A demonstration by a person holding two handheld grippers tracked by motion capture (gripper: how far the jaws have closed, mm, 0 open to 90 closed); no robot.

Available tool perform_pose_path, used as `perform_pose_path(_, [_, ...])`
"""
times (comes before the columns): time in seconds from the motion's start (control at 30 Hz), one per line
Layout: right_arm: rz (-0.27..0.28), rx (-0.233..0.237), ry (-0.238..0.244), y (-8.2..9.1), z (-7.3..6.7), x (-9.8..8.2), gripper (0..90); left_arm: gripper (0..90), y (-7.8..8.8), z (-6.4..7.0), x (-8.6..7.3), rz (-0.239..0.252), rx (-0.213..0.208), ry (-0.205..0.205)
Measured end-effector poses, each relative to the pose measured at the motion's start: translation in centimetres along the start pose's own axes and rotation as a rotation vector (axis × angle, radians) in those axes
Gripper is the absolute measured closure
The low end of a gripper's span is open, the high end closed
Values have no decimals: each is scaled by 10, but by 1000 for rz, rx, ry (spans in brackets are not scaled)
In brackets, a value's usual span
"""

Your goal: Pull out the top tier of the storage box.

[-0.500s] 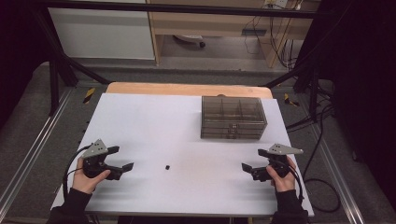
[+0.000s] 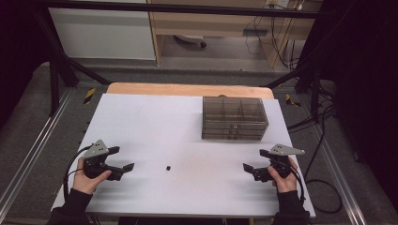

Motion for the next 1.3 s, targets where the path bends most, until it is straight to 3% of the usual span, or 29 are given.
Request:
perform_pose_path(0.77, [1,-21,28,-2,-6,8,33,46,-1,-1,-1,-3,2,4])
perform_pose_path(1.3, [8,-38,75,-4,-11,14,47,46,-1,-1,-1,-5,2,4])
Point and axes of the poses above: each handheld gripper's, and its own axes: y roughly backward along the jaws, x roughly out of its top, z roughly to its right, the point moved 1 cm from there along -y, roughly forward along the jaws, and after that the axes turned 9 degrees about -y, right-handed, at the moved point
